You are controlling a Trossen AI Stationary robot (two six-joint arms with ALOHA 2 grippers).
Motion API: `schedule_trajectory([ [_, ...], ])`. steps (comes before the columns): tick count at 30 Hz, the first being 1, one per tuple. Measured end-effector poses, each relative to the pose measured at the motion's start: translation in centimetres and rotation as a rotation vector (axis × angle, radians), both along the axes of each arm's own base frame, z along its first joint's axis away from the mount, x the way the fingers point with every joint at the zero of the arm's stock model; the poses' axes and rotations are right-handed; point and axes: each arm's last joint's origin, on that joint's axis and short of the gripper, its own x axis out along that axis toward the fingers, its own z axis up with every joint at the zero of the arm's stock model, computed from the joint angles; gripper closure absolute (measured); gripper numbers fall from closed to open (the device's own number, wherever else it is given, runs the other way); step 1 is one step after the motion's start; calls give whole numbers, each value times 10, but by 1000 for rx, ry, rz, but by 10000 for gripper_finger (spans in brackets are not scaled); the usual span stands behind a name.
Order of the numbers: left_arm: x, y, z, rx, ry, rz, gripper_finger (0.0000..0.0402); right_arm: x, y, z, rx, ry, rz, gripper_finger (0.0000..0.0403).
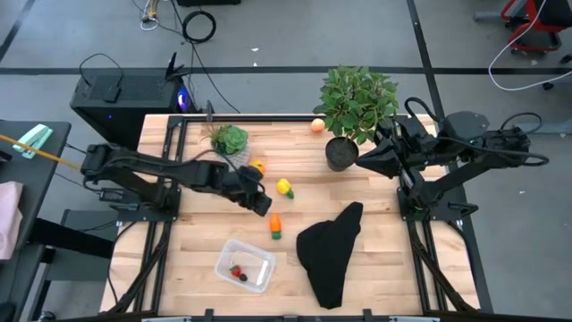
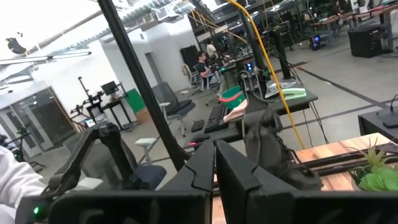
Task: Pick and placing Produce into tupperware
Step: Put the carrot into the transparent bin
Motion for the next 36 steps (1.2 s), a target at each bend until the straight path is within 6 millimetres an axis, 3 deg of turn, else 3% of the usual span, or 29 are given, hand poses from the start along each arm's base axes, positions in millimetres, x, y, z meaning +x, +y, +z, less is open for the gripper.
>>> schedule_trajectory([
  [7, 24, -7, -31, -122, 54, -23, 111, 0, 1, 0, -10, 1, 31, 380],
  [12, 31, -7, -44, -196, 88, 72, 71, -1, 2, 0, -13, 1, 69, 380],
  [26, 35, -8, -61, -262, 166, 234, 85, -1, 3, -2, -27, 20, 101, 380],
  [36, 43, -13, -85, -281, 229, 277, 90, -1, 3, -4, -30, 32, 109, 380],
])
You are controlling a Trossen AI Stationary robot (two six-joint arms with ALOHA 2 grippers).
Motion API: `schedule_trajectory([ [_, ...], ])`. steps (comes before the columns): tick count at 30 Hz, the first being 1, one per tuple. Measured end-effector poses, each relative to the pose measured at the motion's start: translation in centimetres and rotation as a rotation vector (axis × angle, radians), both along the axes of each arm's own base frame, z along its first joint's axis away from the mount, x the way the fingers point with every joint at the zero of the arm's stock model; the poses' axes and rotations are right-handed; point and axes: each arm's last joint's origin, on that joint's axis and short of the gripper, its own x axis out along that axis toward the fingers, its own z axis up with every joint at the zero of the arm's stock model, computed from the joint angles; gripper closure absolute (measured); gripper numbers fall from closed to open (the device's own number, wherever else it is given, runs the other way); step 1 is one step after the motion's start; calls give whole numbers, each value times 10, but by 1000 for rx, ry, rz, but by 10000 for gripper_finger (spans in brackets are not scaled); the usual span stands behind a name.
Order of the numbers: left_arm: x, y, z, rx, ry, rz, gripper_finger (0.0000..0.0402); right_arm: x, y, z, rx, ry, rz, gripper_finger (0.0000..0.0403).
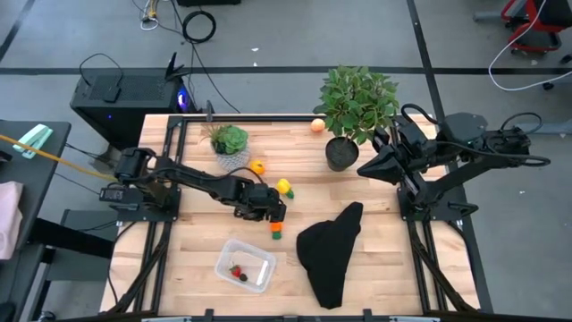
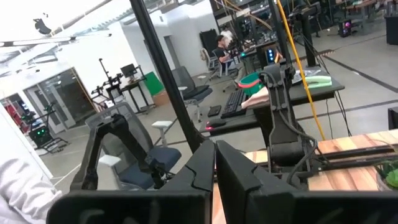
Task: Pick and placing Produce into tupperware
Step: Put the carrot into the transparent bin
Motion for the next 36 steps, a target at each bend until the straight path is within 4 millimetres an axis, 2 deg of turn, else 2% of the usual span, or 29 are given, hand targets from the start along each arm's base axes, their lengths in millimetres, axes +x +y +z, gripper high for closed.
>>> schedule_trajectory([
  [4, 5, -3, -11, -12, 11, -6, 97, 0, 0, 0, 2, 1, 0, 380],
  [16, 11, -4, -25, -29, 21, -13, 102, 0, 0, 0, 3, -1, 0, 380],
  [25, 13, -6, -29, -56, 14, -52, 104, 0, 0, 0, 3, 0, -1, 380],
  [36, 13, -8, -31, -71, -1, -208, 104, 0, 0, 0, 1, 0, -1, 380],
])
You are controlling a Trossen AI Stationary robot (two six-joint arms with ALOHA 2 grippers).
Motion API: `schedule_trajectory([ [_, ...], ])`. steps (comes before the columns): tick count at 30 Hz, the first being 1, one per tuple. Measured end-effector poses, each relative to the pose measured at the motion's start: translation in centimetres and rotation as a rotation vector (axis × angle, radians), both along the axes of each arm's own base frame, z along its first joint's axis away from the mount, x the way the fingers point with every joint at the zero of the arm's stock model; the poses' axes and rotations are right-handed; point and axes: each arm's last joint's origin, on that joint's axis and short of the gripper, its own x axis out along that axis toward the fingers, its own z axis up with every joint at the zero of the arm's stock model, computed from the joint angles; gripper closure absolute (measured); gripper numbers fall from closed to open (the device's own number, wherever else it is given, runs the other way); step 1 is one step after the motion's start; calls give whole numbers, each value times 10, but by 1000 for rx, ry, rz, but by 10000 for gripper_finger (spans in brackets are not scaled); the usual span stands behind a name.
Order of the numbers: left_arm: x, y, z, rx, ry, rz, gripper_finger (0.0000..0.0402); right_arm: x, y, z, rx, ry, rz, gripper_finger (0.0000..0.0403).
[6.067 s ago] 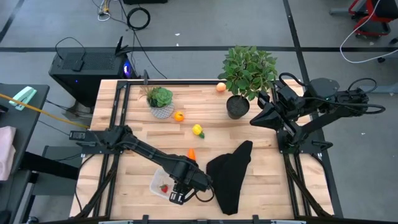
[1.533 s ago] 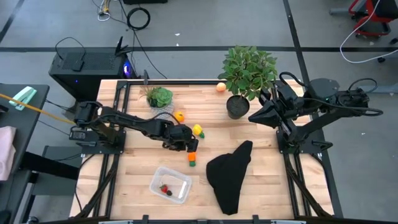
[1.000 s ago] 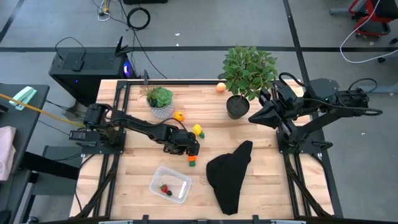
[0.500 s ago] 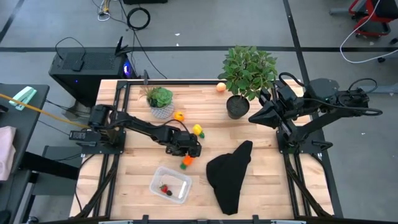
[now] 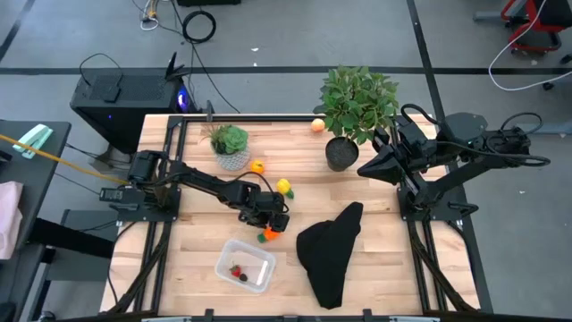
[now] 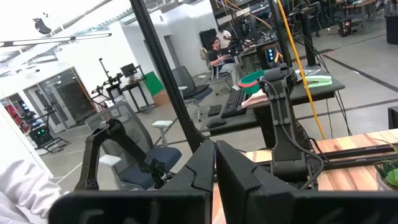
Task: Pick and placing Produce into tupperware
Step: Put the carrot into the transparent bin
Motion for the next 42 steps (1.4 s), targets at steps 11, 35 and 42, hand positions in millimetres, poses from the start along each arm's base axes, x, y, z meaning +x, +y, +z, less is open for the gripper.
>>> schedule_trajectory([
  [11, -1, -4, -1, 13, -33, -196, 104, 0, 0, 0, 0, 0, 0, 380],
  [35, -5, -5, -5, 37, 6, -226, 200, 0, 0, 0, -1, 0, -1, 380],
  [42, -4, -5, -5, 31, -12, -227, 233, 0, 0, 0, -1, 0, 0, 380],
])
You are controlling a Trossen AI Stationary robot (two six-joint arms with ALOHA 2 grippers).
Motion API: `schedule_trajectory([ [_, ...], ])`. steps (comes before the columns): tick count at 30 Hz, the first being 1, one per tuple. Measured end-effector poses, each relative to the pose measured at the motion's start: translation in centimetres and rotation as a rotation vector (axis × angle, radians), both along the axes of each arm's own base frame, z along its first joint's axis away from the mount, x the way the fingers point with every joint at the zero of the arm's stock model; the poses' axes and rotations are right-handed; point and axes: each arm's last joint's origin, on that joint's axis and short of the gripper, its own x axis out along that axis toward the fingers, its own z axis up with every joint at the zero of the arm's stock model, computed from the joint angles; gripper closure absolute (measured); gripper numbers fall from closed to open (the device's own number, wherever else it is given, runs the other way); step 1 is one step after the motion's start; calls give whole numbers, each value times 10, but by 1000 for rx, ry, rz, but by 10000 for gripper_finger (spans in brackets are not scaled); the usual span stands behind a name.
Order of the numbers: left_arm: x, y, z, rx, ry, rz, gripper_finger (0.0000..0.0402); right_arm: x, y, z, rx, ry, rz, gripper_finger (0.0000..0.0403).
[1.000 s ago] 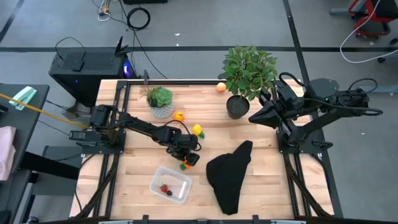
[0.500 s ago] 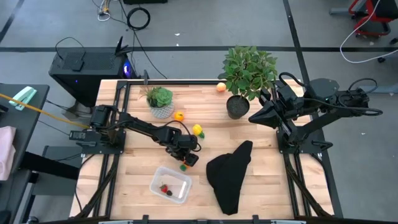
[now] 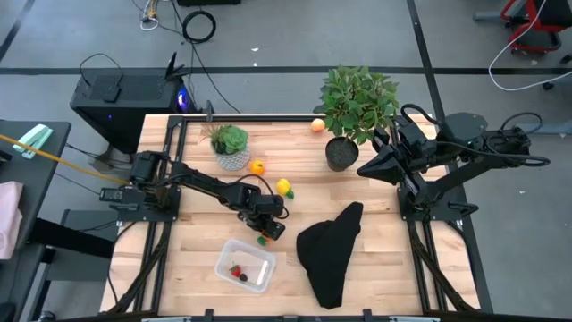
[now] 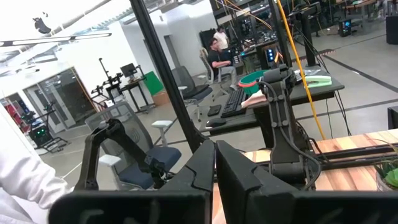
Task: Pick and placing Produce into tupperware
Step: Put the carrot into the transparent bin
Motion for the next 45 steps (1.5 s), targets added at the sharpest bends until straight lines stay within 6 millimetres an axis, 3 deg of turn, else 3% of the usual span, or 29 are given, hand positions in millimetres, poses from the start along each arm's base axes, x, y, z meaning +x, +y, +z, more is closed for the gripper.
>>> schedule_trajectory([
  [5, 8, 3, 19, -35, -89, -21, 204, 0, 0, 0, 0, 1, 0, 380],
  [12, 30, -2, 97, -46, -327, -140, 220, 0, 0, -1, -1, 12, -1, 380],
  [16, 24, -17, 142, -25, -339, -292, 230, 0, 0, -2, -1, 16, 0, 380],
  [20, 3, -39, 163, 27, -207, -448, 216, 0, 0, -2, 0, 26, 0, 380],
  [24, -19, -63, 162, 97, -64, -567, 207, 0, 0, -3, -2, 29, -1, 380],
  [29, -37, -88, 143, 247, 7, -670, 224, 0, 0, -3, -5, 30, -1, 380],
  [38, -51, -100, 115, 431, 16, -860, 208, 0, 0, -3, 6, 33, 0, 380],
  [45, -56, -114, 113, 500, -85, -1099, 221, 0, 0, -3, 21, 37, -5, 380],
])
